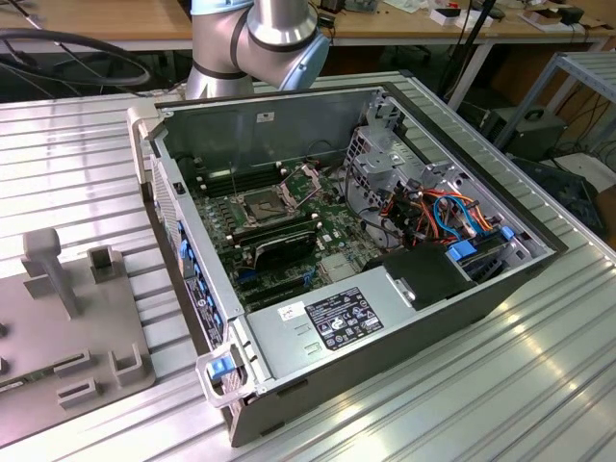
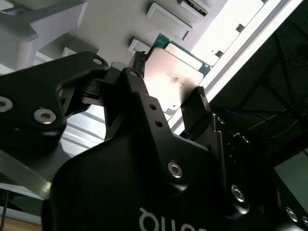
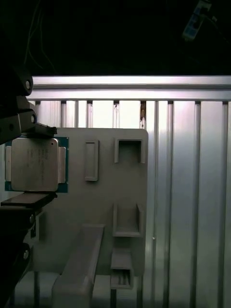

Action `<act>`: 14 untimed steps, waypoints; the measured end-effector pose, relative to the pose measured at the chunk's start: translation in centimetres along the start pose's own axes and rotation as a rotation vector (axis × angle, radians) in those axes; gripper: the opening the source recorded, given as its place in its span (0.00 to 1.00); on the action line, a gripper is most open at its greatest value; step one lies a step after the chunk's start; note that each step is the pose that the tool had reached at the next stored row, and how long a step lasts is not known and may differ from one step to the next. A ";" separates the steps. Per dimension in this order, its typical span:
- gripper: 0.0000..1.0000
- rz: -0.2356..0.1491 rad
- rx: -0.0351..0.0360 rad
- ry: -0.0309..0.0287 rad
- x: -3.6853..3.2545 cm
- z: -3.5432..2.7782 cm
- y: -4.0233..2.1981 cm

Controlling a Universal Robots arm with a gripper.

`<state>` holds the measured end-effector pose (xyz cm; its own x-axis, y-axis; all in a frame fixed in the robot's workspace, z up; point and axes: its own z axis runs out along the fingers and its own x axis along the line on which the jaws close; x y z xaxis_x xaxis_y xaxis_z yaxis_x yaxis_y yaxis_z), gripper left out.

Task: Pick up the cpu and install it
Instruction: 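Pick up the cpu and move it towards the insertion slot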

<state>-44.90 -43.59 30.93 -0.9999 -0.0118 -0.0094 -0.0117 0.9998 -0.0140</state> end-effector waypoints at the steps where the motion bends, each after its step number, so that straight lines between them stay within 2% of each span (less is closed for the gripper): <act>1: 0.55 0.000 0.0000 0.0000 0.00 -0.16 0.00; 8: 0.55 0.000 0.0000 0.0000 -0.01 -0.72 -0.01; 14: 0.55 0.000 0.0000 0.0001 -0.01 -0.81 -0.01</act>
<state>-44.90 -43.59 31.74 -0.9999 -0.0118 -0.0093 -0.0117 0.9998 -0.0140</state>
